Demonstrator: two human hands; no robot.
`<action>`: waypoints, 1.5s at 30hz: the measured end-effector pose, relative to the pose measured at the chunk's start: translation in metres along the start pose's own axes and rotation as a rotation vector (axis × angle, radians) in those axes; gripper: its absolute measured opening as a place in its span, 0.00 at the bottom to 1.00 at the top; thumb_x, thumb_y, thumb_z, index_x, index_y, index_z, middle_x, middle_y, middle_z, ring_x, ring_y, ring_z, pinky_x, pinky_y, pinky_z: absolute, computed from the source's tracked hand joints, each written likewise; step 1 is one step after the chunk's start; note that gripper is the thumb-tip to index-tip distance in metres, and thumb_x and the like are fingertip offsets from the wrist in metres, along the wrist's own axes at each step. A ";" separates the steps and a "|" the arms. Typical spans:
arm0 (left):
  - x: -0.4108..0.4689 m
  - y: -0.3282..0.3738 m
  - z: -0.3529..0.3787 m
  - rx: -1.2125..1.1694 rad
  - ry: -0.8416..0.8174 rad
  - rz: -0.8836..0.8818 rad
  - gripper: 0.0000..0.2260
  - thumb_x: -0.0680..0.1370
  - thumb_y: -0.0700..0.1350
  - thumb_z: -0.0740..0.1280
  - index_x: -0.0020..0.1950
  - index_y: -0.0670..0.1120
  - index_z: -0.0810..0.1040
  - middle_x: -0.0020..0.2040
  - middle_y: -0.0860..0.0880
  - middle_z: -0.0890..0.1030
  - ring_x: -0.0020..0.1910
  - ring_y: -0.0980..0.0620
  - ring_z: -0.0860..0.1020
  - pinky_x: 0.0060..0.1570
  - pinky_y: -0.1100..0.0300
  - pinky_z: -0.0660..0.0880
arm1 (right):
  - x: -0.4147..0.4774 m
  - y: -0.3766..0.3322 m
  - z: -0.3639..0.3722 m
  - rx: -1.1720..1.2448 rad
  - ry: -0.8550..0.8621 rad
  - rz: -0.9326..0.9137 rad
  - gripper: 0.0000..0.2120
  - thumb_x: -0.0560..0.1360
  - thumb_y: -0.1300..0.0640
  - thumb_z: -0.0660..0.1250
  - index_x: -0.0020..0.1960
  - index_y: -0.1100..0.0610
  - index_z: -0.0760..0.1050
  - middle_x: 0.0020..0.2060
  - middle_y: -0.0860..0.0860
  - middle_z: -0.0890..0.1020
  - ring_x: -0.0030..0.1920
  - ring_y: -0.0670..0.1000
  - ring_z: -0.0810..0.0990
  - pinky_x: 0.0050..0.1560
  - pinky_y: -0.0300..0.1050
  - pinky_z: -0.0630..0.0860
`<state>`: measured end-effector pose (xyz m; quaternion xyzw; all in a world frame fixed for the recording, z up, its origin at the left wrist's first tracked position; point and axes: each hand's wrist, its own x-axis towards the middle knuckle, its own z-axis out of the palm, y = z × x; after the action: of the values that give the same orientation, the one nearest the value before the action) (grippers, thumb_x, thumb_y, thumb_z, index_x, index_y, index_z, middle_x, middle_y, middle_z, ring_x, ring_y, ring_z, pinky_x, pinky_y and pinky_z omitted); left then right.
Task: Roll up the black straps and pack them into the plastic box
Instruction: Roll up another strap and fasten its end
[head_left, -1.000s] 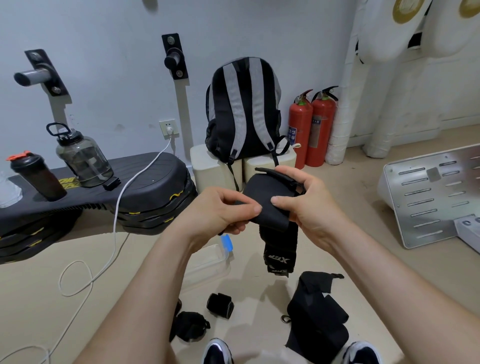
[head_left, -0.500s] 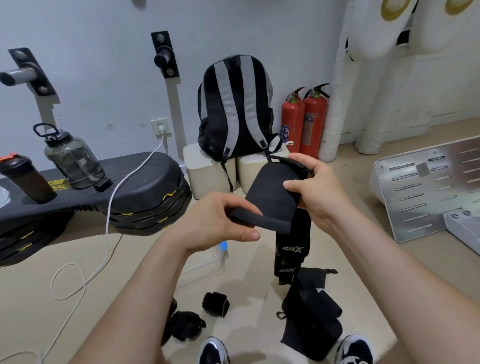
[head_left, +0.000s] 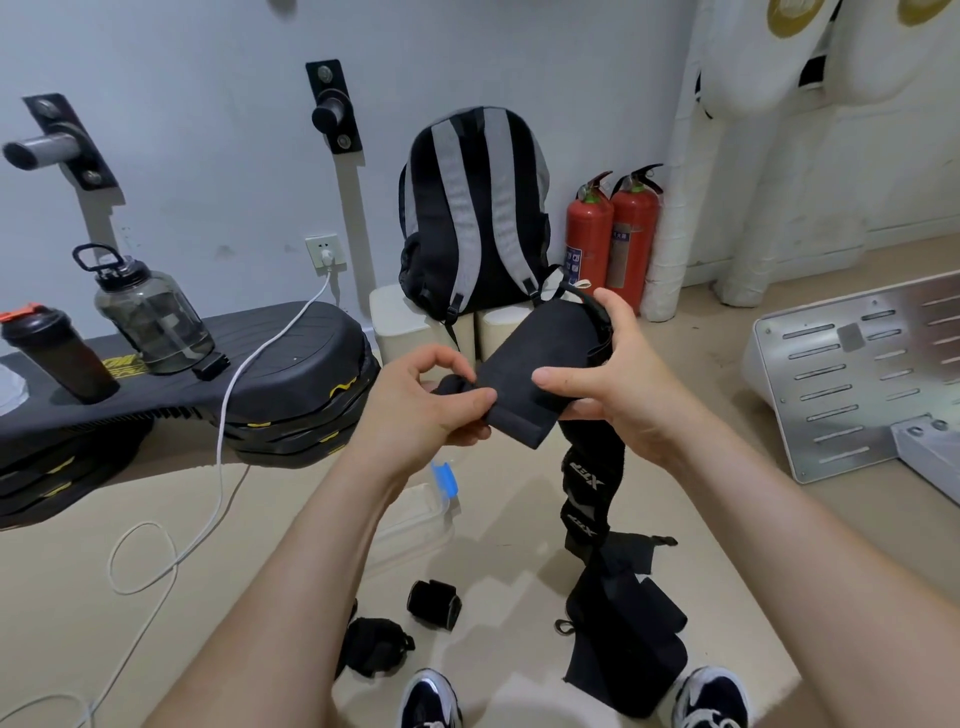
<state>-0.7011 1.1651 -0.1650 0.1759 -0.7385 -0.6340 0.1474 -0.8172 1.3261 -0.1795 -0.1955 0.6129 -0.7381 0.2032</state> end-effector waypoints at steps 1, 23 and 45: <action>0.000 -0.001 0.000 0.013 0.024 0.017 0.10 0.73 0.33 0.74 0.45 0.44 0.75 0.34 0.44 0.83 0.30 0.47 0.81 0.33 0.58 0.79 | -0.001 0.002 0.003 -0.020 0.001 -0.019 0.50 0.67 0.69 0.78 0.77 0.44 0.55 0.71 0.50 0.65 0.63 0.51 0.75 0.42 0.49 0.83; 0.006 -0.002 -0.008 -0.234 -0.016 0.014 0.14 0.72 0.43 0.76 0.36 0.46 0.71 0.25 0.50 0.71 0.23 0.52 0.68 0.25 0.63 0.66 | -0.013 0.004 0.031 0.229 -0.161 0.127 0.35 0.65 0.69 0.76 0.64 0.45 0.69 0.60 0.52 0.78 0.51 0.52 0.84 0.42 0.46 0.82; -0.006 0.012 -0.029 0.072 -0.284 0.039 0.08 0.62 0.41 0.77 0.40 0.44 0.84 0.35 0.42 0.83 0.33 0.46 0.83 0.35 0.60 0.80 | -0.022 -0.003 0.030 0.223 -0.155 0.189 0.40 0.69 0.80 0.66 0.74 0.50 0.66 0.58 0.56 0.79 0.47 0.52 0.86 0.41 0.47 0.82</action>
<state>-0.6840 1.1435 -0.1482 0.0751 -0.7774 -0.6227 0.0472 -0.7828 1.3136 -0.1724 -0.1696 0.5251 -0.7619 0.3392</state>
